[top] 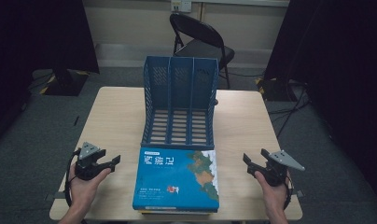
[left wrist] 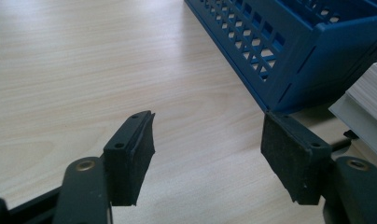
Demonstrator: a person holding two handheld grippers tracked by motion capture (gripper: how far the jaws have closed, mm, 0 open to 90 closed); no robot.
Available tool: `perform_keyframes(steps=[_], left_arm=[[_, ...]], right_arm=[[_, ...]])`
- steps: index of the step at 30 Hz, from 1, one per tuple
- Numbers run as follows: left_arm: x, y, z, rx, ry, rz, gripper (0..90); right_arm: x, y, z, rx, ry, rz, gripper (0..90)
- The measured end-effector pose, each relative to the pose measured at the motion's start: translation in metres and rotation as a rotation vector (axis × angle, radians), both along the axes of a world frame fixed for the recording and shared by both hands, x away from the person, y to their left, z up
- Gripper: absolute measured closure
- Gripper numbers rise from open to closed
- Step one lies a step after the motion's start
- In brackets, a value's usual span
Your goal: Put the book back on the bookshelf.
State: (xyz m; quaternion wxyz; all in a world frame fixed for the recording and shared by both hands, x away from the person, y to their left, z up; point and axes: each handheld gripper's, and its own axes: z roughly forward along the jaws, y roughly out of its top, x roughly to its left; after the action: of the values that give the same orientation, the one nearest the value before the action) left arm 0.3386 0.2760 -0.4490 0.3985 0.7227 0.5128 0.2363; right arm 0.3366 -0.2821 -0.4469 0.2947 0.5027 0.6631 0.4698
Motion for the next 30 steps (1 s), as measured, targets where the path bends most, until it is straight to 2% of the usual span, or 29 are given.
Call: perform_keyframes(steps=[3,11,12,13,15,17,18,21,24,25,26,27,29,30], left_arm=[[0.0,-0.002,-0.001,-0.016,0.007,-0.009,34.9],[0.0,-0.006,-0.003,-0.024,0.02,-0.007,36.1],[-0.001,-0.006,-0.003,-0.031,0.02,-0.008,36.3],[-0.003,-0.008,0.0,-0.028,0.029,-0.026,36.7],[-0.004,-0.011,0.001,-0.024,0.029,-0.041,37.2],[-0.01,-0.015,0.006,-0.03,0.013,-0.067,37.6],[-0.01,-0.015,0.006,-0.03,0.013,-0.067,37.6],[-0.017,-0.018,0.014,-0.061,0.001,-0.078,37.7],[-0.018,-0.023,0.02,-0.062,-0.019,-0.104,41.8],[-0.017,-0.027,0.025,-0.078,-0.026,-0.127,43.4],[-0.017,-0.027,0.025,-0.078,-0.026,-0.127,43.6],[-0.017,-0.03,0.028,-0.085,-0.034,-0.13,43.6],[-0.017,-0.033,0.034,-0.094,-0.046,-0.141,43.5],[-0.017,-0.036,0.04,-0.086,-0.053,-0.151,43.5]], right_arm=[[-0.001,-0.001,-0.003,0.005,0.012,0.01,24.7],[0.004,-0.003,-0.008,0.011,0.055,0.013,27.4],[0.005,-0.002,-0.007,0.015,0.06,0.025,27.4],[0.005,0.004,-0.005,0.02,0.067,0.061,28.2],[0.005,0.007,-0.003,0.015,0.071,0.08,28.6],[0.002,0.017,0.002,0.012,0.078,0.132,31.4],[0.002,0.017,0.002,0.012,0.078,0.132,31.4],[-0.002,0.023,0.01,0.04,0.084,0.17,31.9],[-0.003,0.031,0.02,0.033,0.069,0.209,31.7],[-0.001,0.037,0.026,0.037,0.072,0.238,31.8],[-0.001,0.037,0.026,0.037,0.072,0.238,31.8],[0.002,0.044,0.032,0.041,0.067,0.273,32.7],[0.003,0.048,0.035,0.034,0.062,0.285,33.7],[0.006,0.053,0.042,0.041,0.049,0.316,36.7]])
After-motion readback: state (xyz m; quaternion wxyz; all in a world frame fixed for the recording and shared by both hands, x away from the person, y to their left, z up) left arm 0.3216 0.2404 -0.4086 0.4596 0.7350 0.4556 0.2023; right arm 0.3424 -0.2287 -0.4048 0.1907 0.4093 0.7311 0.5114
